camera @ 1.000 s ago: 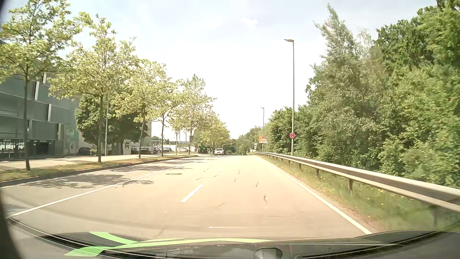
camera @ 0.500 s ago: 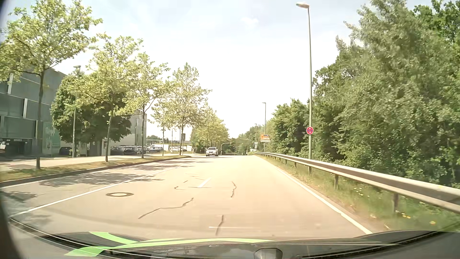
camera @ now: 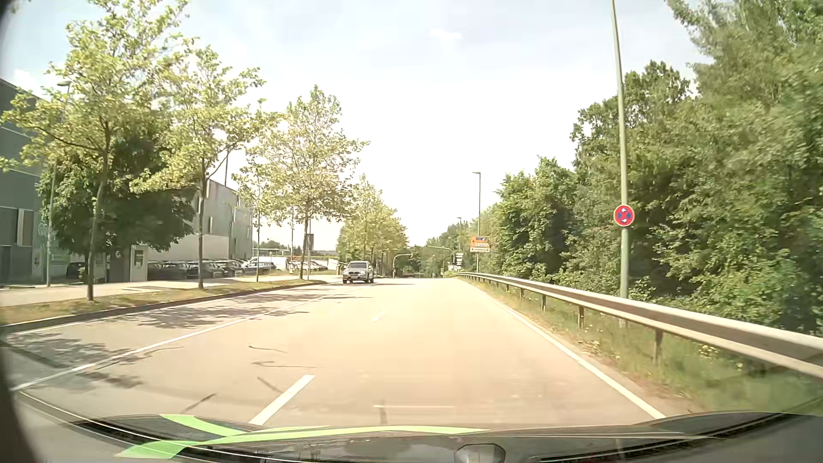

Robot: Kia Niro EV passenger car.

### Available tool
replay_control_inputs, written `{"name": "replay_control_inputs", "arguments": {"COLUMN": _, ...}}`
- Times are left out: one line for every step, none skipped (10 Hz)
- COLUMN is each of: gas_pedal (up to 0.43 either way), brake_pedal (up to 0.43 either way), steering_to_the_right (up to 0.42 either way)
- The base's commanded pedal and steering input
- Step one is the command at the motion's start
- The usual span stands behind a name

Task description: Follow the waypoints while adhering to traffic rules and regulations

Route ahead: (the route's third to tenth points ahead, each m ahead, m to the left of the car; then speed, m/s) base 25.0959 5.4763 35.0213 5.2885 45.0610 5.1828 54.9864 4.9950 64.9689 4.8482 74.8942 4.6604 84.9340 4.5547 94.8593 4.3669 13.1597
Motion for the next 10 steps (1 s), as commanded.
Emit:
{"name": "replay_control_inputs", "arguments": {"gas_pedal": 0.130, "brake_pedal": 0.000, "steering_to_the_right": -0.002}}
{"name": "replay_control_inputs", "arguments": {"gas_pedal": 0.130, "brake_pedal": 0.000, "steering_to_the_right": -0.002}}
{"name": "replay_control_inputs", "arguments": {"gas_pedal": 0.130, "brake_pedal": 0.000, "steering_to_the_right": -0.002}}
{"name": "replay_control_inputs", "arguments": {"gas_pedal": 0.130, "brake_pedal": 0.000, "steering_to_the_right": -0.002}}
{"name": "replay_control_inputs", "arguments": {"gas_pedal": 0.130, "brake_pedal": 0.000, "steering_to_the_right": -0.002}}
{"name": "replay_control_inputs", "arguments": {"gas_pedal": 0.130, "brake_pedal": 0.000, "steering_to_the_right": -0.002}}
{"name": "replay_control_inputs", "arguments": {"gas_pedal": 0.130, "brake_pedal": 0.000, "steering_to_the_right": -0.002}}
{"name": "replay_control_inputs", "arguments": {"gas_pedal": 0.150, "brake_pedal": 0.000, "steering_to_the_right": -0.002}}
{"name": "replay_control_inputs", "arguments": {"gas_pedal": 0.150, "brake_pedal": 0.000, "steering_to_the_right": -0.002}}
{"name": "replay_control_inputs", "arguments": {"gas_pedal": 0.150, "brake_pedal": 0.000, "steering_to_the_right": -0.002}}
